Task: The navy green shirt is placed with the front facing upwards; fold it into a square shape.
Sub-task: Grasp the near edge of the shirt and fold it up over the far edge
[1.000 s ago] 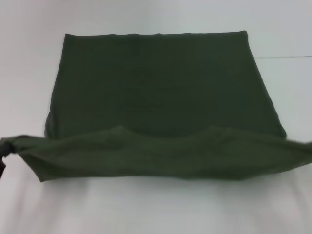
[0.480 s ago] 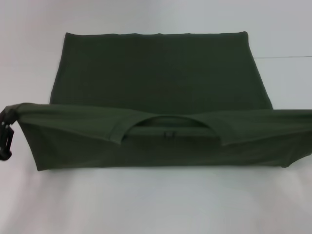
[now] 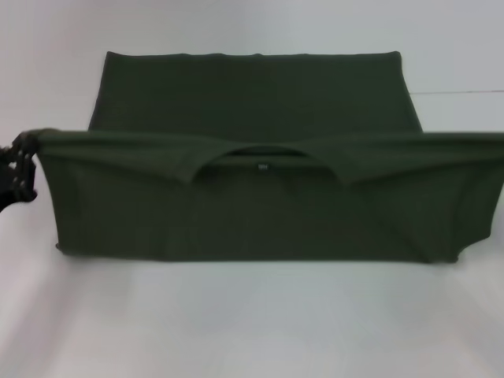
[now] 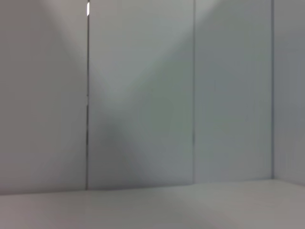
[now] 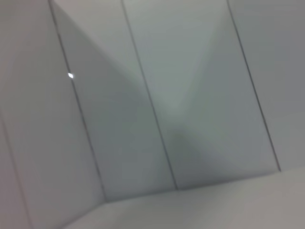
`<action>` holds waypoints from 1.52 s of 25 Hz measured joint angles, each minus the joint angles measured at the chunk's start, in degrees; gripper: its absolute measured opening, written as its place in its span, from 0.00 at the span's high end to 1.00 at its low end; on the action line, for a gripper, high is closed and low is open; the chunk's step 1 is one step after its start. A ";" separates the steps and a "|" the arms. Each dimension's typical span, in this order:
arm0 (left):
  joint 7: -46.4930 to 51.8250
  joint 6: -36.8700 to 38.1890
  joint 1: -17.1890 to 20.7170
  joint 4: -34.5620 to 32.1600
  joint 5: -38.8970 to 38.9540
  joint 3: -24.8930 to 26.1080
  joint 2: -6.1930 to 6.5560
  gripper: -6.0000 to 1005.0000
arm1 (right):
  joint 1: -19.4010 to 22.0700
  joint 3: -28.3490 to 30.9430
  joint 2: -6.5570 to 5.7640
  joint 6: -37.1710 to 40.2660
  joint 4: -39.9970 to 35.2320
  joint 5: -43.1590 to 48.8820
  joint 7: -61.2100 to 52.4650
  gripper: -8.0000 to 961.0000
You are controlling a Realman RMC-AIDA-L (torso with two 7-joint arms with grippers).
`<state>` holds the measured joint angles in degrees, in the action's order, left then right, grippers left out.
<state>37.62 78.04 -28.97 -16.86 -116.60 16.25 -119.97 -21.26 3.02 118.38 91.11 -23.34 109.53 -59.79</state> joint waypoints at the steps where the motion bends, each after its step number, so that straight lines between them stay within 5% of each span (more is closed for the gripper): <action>1: -0.61 -2.19 -0.95 0.44 0.69 0.00 -0.03 0.97 | -1.04 -0.18 -0.03 -2.26 -0.04 0.00 -0.57 0.95; 17: -10.64 -25.60 -11.93 4.93 8.89 0.06 -0.22 0.97 | -14.09 -6.23 0.63 -28.82 0.74 0.06 -3.48 0.93; 29: -13.67 -34.28 -17.37 5.19 11.10 0.00 -0.14 0.97 | -16.57 -8.05 0.47 -34.99 2.36 0.05 -4.01 0.91; 38: -17.47 -36.09 -18.11 6.93 11.49 -0.48 0.29 0.95 | -17.67 -8.19 0.71 -38.91 3.60 0.07 -4.02 0.90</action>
<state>20.15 41.95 -47.07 -9.93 -105.11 15.77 -119.68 -38.93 -5.17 119.09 52.20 -19.74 109.60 -63.80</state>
